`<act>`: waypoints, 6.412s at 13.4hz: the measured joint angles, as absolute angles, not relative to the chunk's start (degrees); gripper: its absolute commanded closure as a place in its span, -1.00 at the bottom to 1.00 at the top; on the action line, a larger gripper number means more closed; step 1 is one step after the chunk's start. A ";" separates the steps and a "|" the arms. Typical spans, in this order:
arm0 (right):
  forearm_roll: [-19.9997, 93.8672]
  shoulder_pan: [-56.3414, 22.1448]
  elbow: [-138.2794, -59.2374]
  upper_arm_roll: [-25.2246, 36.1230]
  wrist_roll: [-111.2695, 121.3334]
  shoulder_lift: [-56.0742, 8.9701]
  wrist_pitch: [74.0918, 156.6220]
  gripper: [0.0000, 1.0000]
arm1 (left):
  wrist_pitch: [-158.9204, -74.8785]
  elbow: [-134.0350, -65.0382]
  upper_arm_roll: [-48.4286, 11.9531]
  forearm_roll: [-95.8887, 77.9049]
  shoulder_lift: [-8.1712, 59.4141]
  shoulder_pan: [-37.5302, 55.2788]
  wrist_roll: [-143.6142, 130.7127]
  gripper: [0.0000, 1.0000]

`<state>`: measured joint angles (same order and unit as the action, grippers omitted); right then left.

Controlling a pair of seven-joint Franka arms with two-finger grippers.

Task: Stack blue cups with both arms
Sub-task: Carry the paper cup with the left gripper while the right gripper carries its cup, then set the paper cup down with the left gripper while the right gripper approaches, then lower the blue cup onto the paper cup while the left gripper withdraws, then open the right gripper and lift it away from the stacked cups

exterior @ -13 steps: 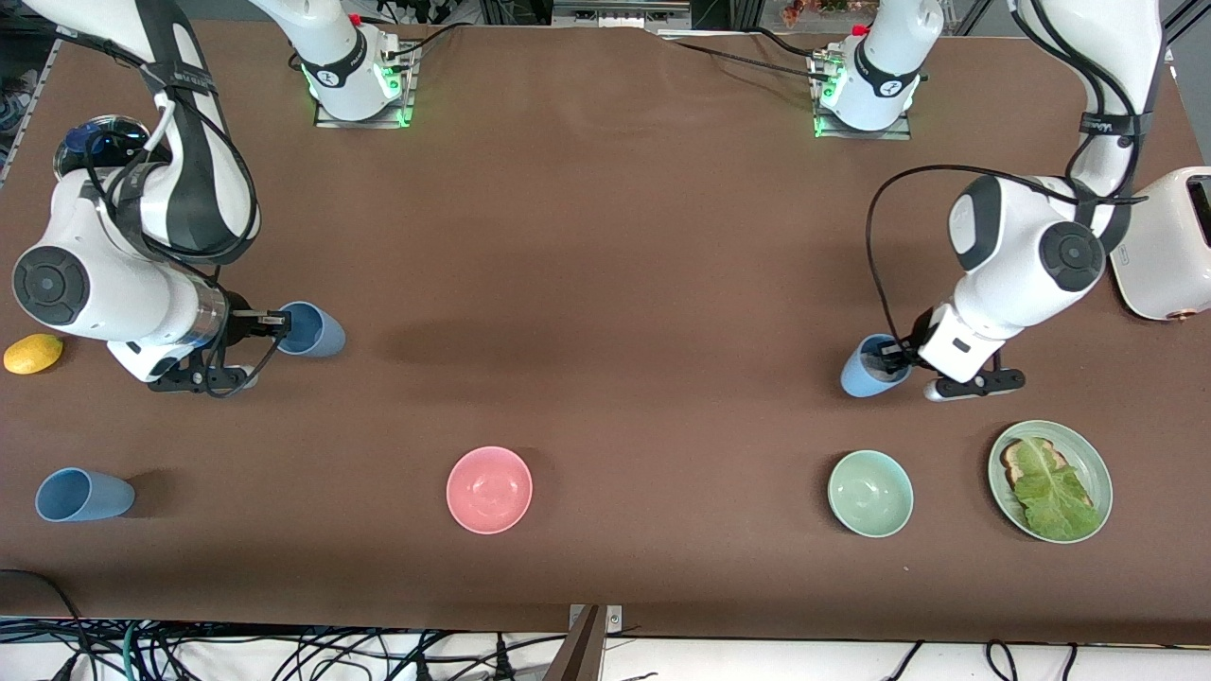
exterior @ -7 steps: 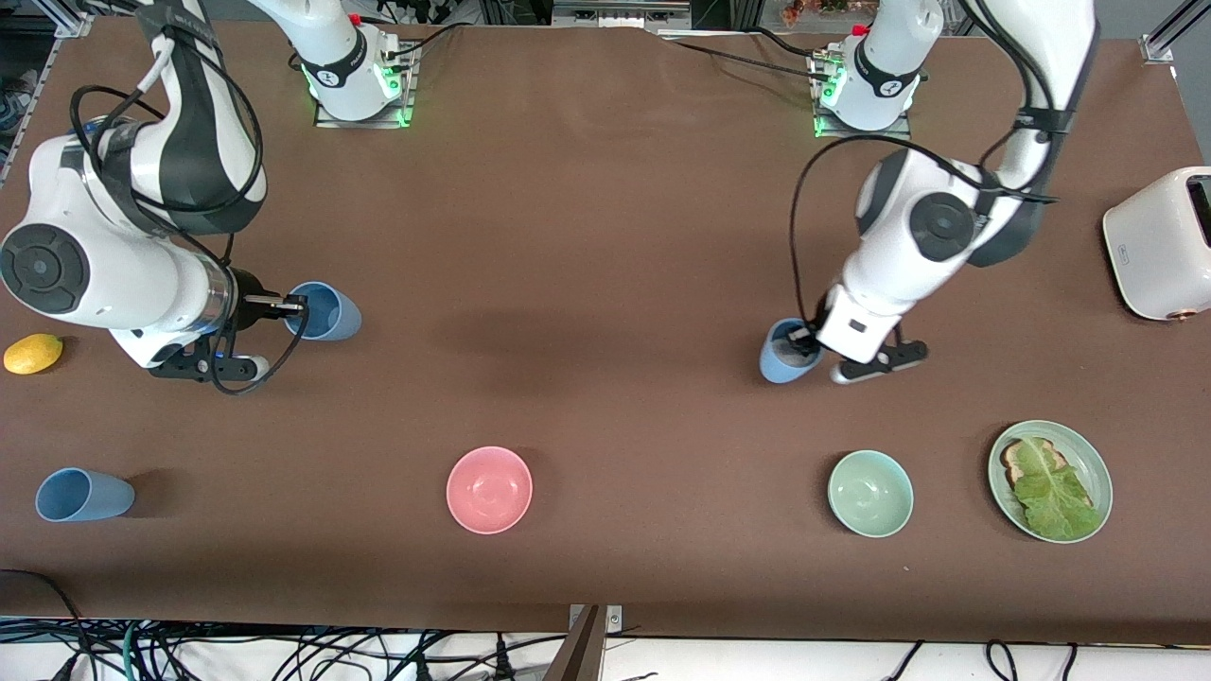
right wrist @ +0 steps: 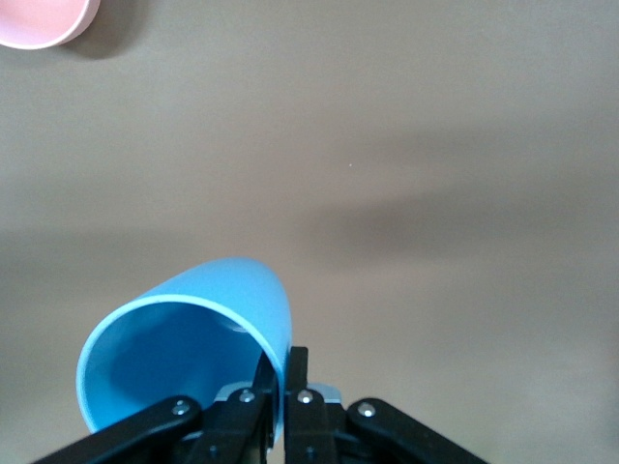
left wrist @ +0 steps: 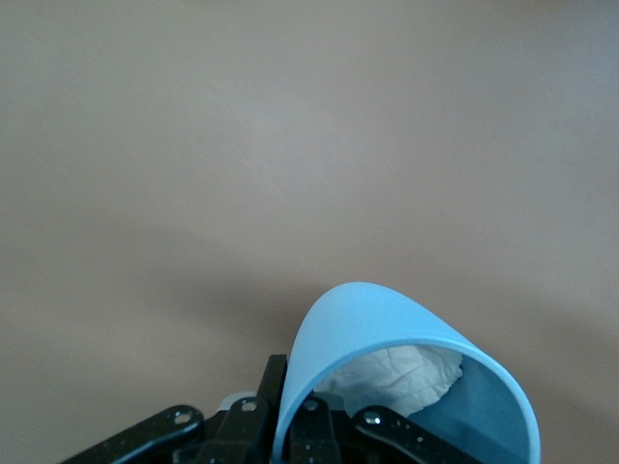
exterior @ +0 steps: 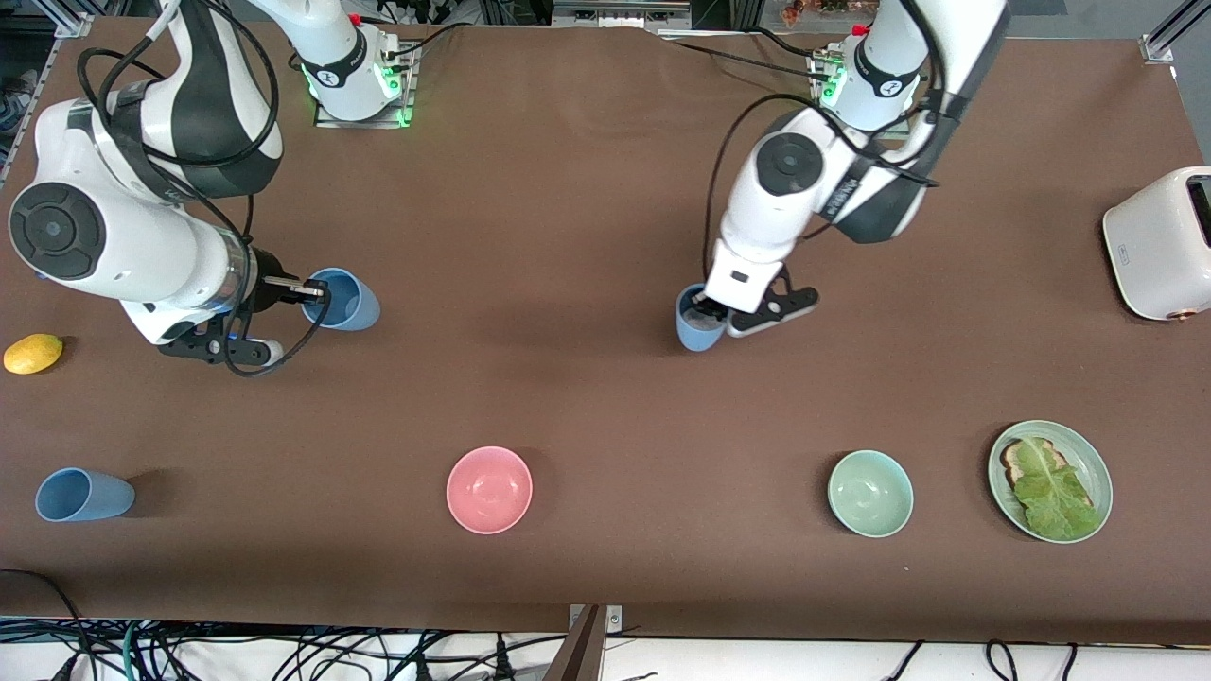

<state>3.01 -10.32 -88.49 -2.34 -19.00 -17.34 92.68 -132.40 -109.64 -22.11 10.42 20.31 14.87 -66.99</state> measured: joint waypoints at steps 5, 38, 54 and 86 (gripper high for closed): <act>3.01 -12.07 -88.49 -2.64 -22.94 -17.35 92.63 1.00 | -132.41 -102.89 -21.93 14.46 28.90 24.06 -81.36 1.00; 3.01 -33.88 -78.50 -2.96 -57.07 -27.74 106.10 1.00 | -113.84 -91.57 -18.32 7.88 24.28 14.87 -66.46 -0.98; 2.39 -40.16 -74.93 -2.68 -61.63 -35.27 108.99 1.00 | -95.30 -82.79 -16.23 5.24 17.53 -13.08 4.68 -0.99; -0.80 -39.71 -73.37 -1.14 -57.21 -36.24 108.52 -1.00 | -94.93 -79.40 -14.93 5.06 17.45 -11.06 -8.37 -0.93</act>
<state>-0.80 -39.71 -73.37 -1.14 -57.21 -36.24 108.52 -94.93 -79.40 -14.93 5.06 17.45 -11.06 -8.37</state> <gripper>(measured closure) 0.000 0.026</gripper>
